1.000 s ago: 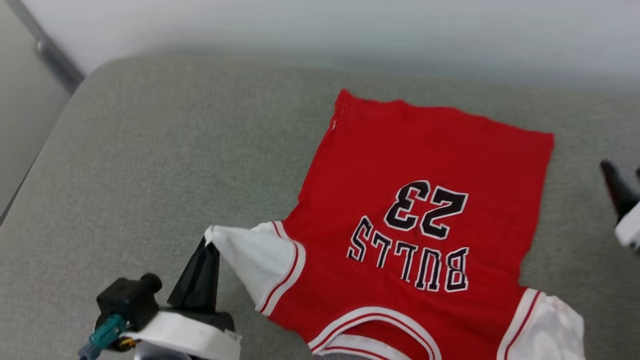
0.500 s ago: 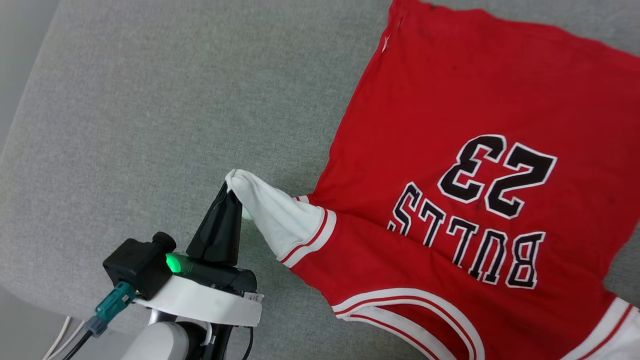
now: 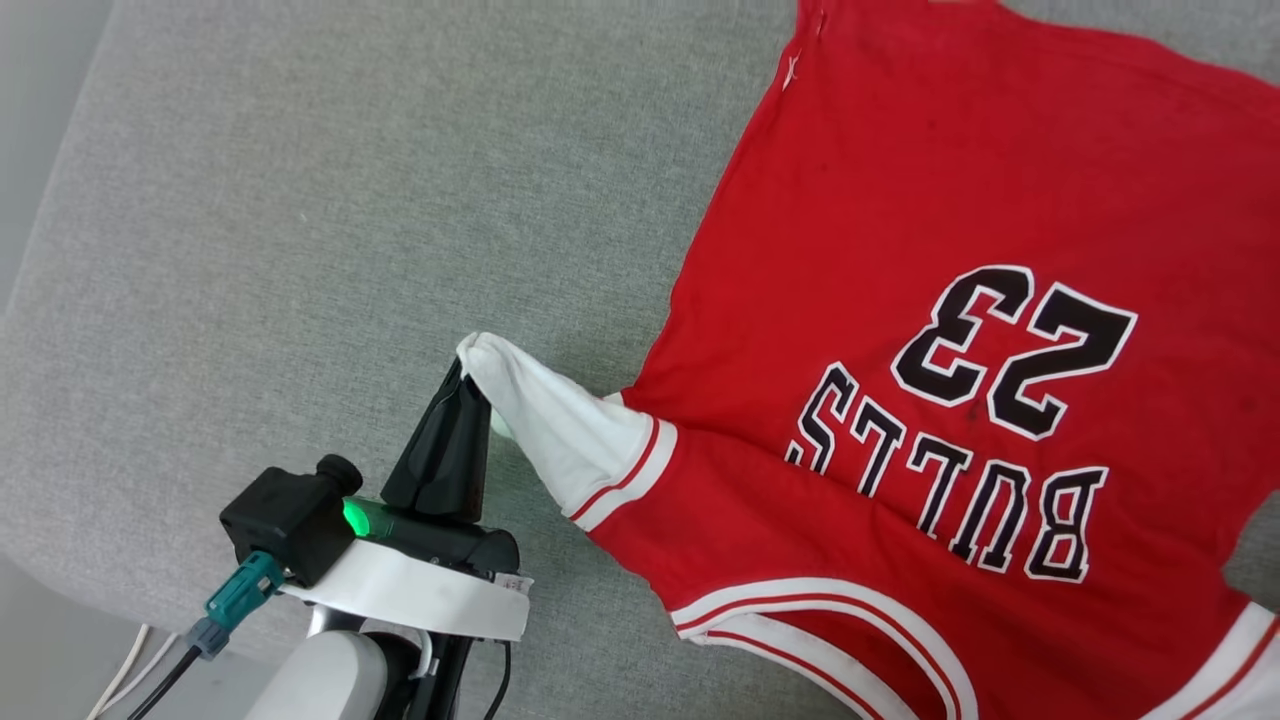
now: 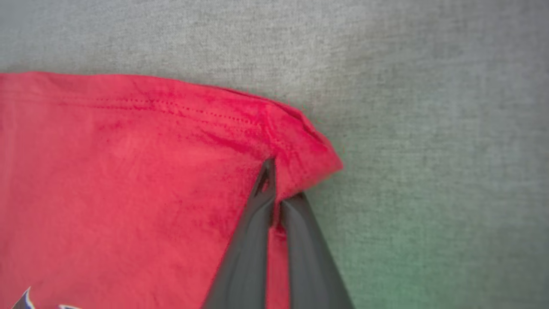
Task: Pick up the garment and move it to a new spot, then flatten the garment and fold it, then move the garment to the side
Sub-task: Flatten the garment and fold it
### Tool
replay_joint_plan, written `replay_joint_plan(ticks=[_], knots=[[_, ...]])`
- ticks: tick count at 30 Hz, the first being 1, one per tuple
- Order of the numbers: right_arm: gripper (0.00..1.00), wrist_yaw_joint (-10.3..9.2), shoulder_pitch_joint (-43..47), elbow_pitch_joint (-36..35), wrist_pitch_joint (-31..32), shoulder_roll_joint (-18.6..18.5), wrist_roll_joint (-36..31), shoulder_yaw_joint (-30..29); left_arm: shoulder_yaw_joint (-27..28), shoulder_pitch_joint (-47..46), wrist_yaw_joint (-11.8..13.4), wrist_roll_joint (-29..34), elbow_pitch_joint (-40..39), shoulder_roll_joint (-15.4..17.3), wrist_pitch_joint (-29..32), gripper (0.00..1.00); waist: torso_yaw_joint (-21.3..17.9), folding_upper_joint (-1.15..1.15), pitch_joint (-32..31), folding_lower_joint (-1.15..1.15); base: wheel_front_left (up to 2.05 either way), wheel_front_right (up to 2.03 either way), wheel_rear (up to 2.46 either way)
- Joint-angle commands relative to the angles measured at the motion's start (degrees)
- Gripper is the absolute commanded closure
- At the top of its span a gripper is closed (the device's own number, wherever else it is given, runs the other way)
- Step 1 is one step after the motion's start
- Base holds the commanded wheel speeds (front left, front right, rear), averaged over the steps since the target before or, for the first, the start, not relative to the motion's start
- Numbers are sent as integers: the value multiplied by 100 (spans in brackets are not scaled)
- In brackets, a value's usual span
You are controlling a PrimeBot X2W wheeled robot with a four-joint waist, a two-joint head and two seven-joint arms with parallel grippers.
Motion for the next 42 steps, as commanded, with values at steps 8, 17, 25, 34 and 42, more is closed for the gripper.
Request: replay_joint_plan(ticks=[8, 17, 25, 34, 42], knots=[[100, -3, 630, -316, 87, -67, -5, 386, 108, 231, 92, -80, 254, 117, 42, 100, -364, 0, -857, -1, 0, 0, 0], [100, -4, 2150, -1584, 86, -279, 576, 1199, 433, 822, 412, -268, 605, 445, 278, 100, -1102, 0, -1823, -1, 0, 0, 0], [100, -4, 4337, -2911, 422, -243, 878, 1260, 738, 1536, 704, -498, 703, 700, 434, 100, -1716, 0, -2492, -1, 0, 0, 0], [89, -3, 6311, -3416, 562, 389, 1002, 897, 778, 1939, 851, -590, 603, 848, 654, 100, -2036, 0, -2853, -1, 0, 0, 0], [0, -2, 6240, -3403, -1203, 666, 1130, 720, 687, 1902, 867, -552, 464, 885, 757, 100, -2089, 0, -2798, -1, 0, 0, 0]])
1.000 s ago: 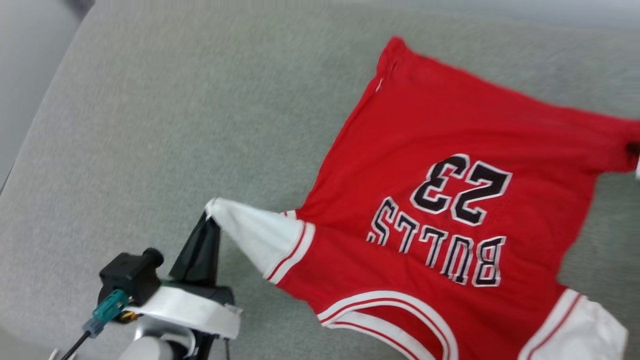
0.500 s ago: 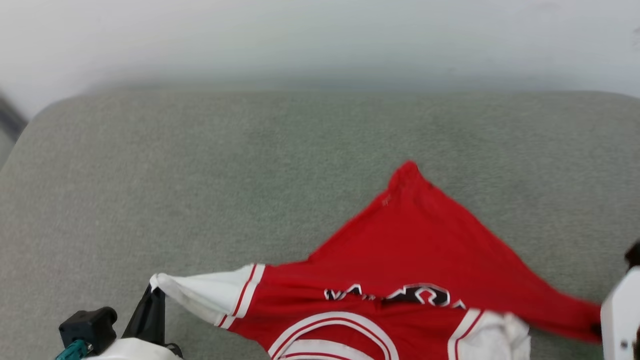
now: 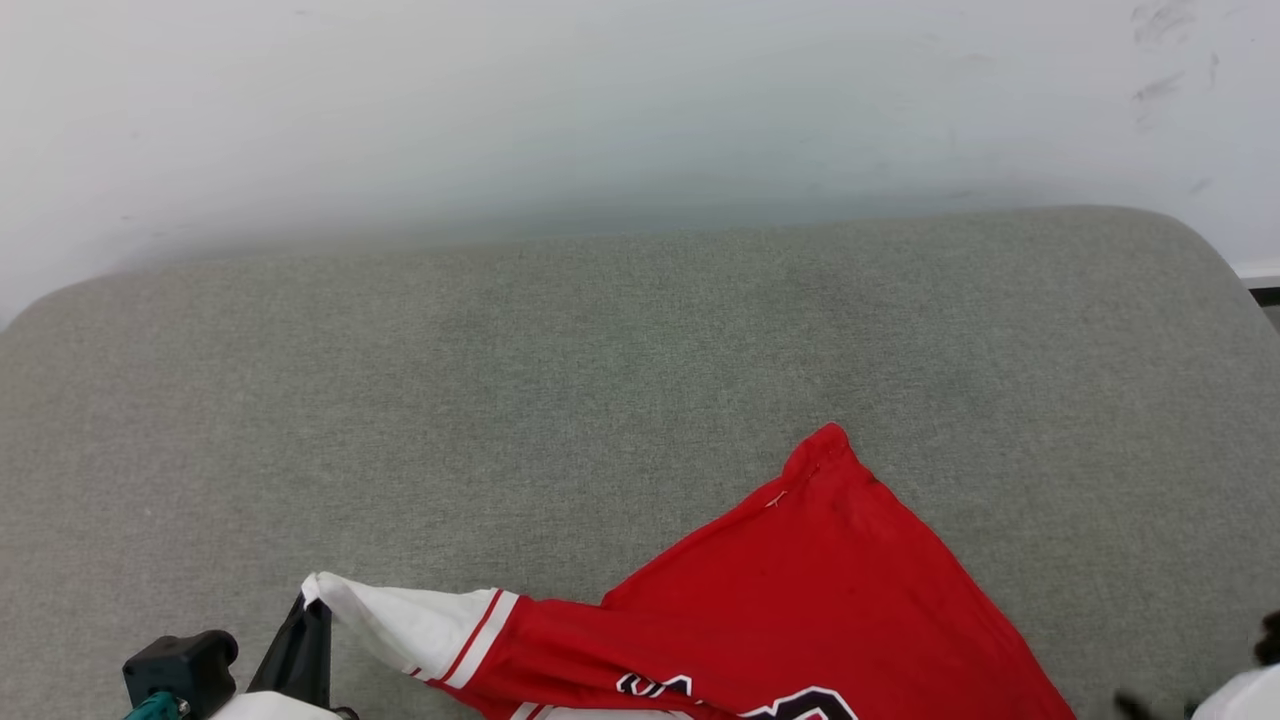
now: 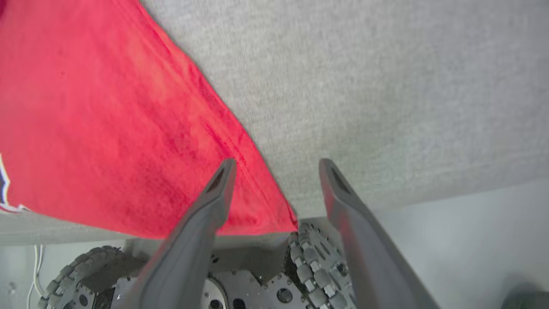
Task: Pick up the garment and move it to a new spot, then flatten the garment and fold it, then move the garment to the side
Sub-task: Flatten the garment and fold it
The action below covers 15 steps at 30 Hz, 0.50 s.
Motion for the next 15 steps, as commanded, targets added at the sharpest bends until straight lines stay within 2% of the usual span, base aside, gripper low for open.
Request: replay_joint_plan(ticks=[1, 5, 8, 11, 15], knots=[[0, -2, -279, -38, -627, -13, -39, -58, -11, -20, 21, 46, -40, 23, 23, 100, 8, 0, 45, 1, 0, 0, 0], [0, -2, -825, 95, -2195, -4, -122, -59, -53, -173, -1, 76, -104, 14, 48, 100, 85, 0, 171, 1, 0, 0, 0], [0, -2, -1294, 315, -2867, -128, -60, 255, -90, -298, -9, 109, -161, -5, 51, 100, 166, 0, 318, 1, 0, 0, 0], [0, -2, -1827, 575, -2994, -299, 96, 636, -134, -457, -40, 162, -217, -23, 11, 100, 269, 0, 544, 1, 0, 0, 0], [0, -2, -2393, 809, -2514, -532, 245, 1101, -187, -652, -88, 221, -248, -50, -25, 100, 390, 0, 798, 1, 0, 0, 0]])
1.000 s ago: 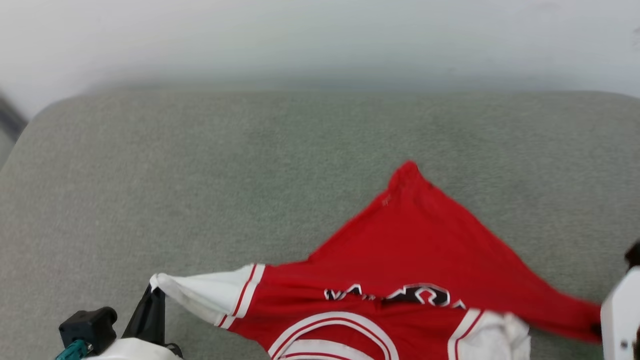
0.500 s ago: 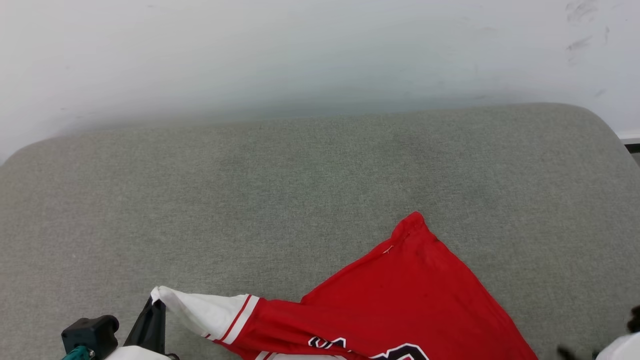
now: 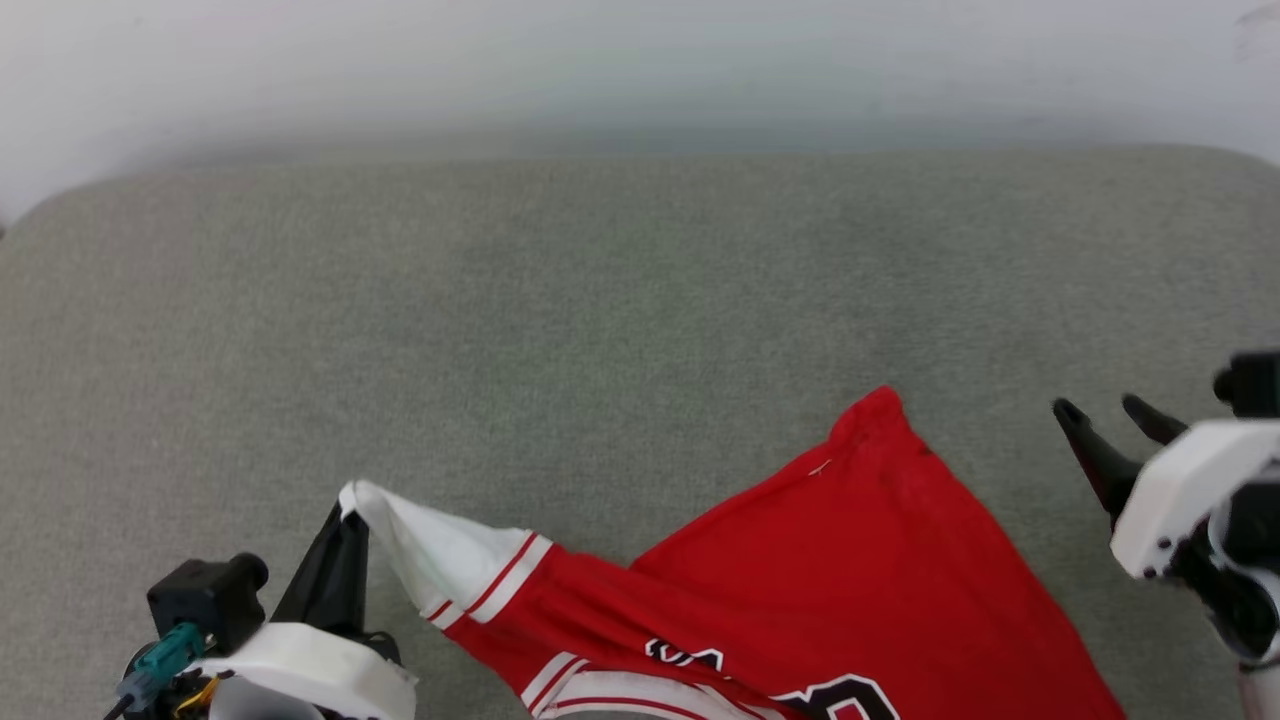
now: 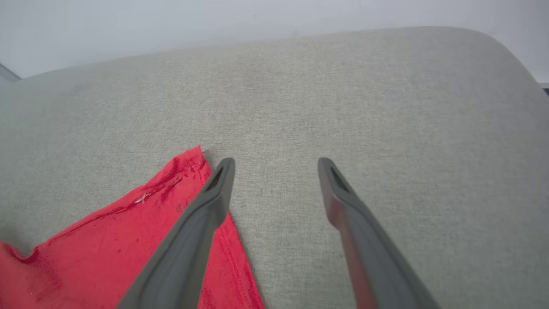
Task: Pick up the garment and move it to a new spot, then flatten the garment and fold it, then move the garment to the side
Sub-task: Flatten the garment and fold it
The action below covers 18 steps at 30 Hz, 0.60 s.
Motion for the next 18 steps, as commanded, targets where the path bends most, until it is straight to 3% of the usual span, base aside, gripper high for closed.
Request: replay_joint_plan(ticks=[1, 5, 9, 18], knots=[[0, -2, -251, 68, 250, -112, 73, 143, -24, -132, -37, 49, -24, -34, -45, 100, 173, 0, 250, 0, 0, 0, 0], [0, -2, -908, 310, 1484, -398, 243, 646, -120, -424, -118, 114, -22, -118, -111, 100, 382, 0, 555, 0, 0, 0, 0], [0, -2, -1400, 462, 2504, -363, 287, 910, -218, -705, -211, 160, 43, -210, -165, 100, 565, 0, 847, 0, 0, 0, 0], [0, -2, -1738, 1080, 3126, -165, 423, 1548, -346, -1147, -384, 195, 265, -379, -302, 100, 822, 0, 1303, 0, 0, 0, 0]])
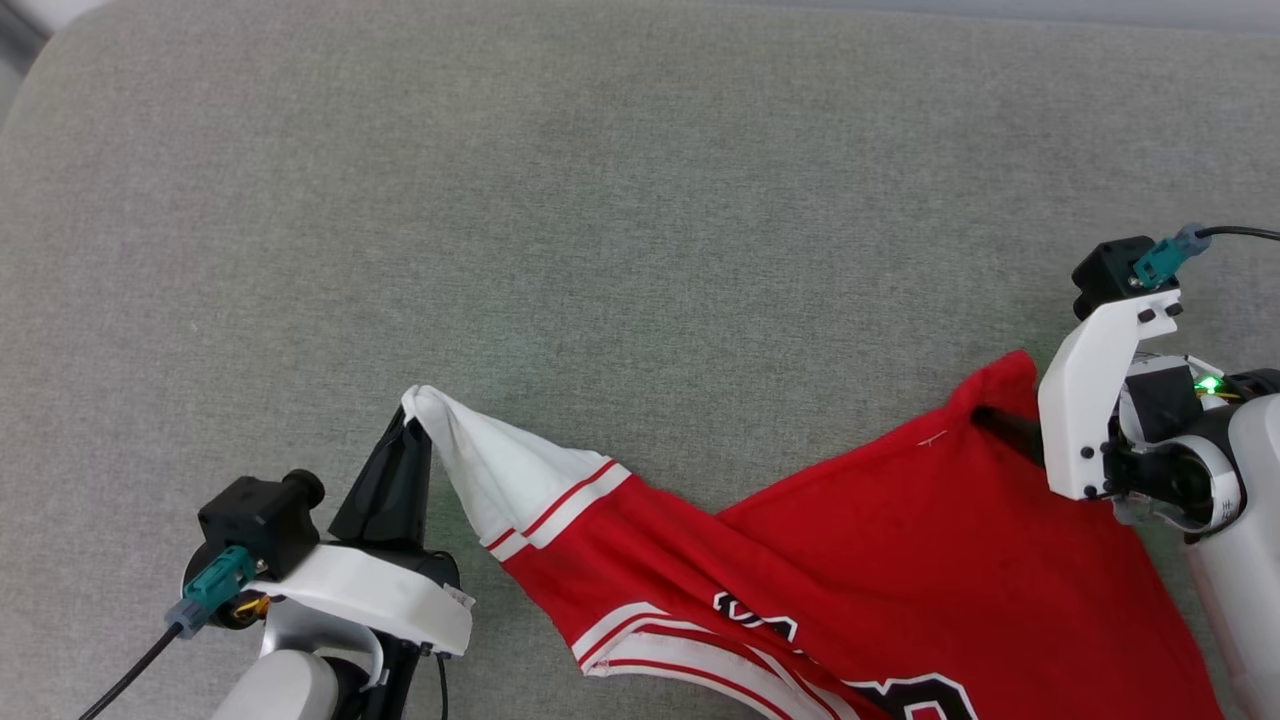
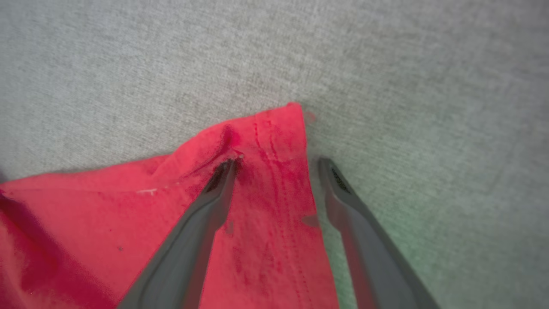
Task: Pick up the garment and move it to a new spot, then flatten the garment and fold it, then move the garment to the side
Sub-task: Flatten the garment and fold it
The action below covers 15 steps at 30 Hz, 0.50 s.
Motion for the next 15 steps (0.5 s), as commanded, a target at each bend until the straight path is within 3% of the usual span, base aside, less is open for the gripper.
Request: replay_joint_plan(ticks=[1, 3, 4, 5, 15], knots=[[0, -2, 121, 262, 145, 100, 72, 170, -3, -86, -36, 4, 42, -32, -41, 100, 78, 0, 77, -1, 0, 0, 0], [0, -2, 186, 458, 276, 120, 157, 305, -11, -114, -34, -10, 90, -47, -64, 100, 89, 0, 81, -1, 0, 0, 0], [59, -1, 211, 526, 319, 122, 181, 362, -16, -118, -40, -19, 116, -54, -76, 100, 90, 0, 72, -1, 0, 0, 0], [97, -1, 211, 544, 304, 125, 216, 404, -16, -121, -42, -28, 141, -63, -82, 100, 86, 0, 55, -1, 0, 0, 0], [100, -3, -31, 199, -800, -30, 133, 76, 166, -67, -69, -113, 236, 144, -96, 100, -136, 0, -527, -1, 0, 0, 0]])
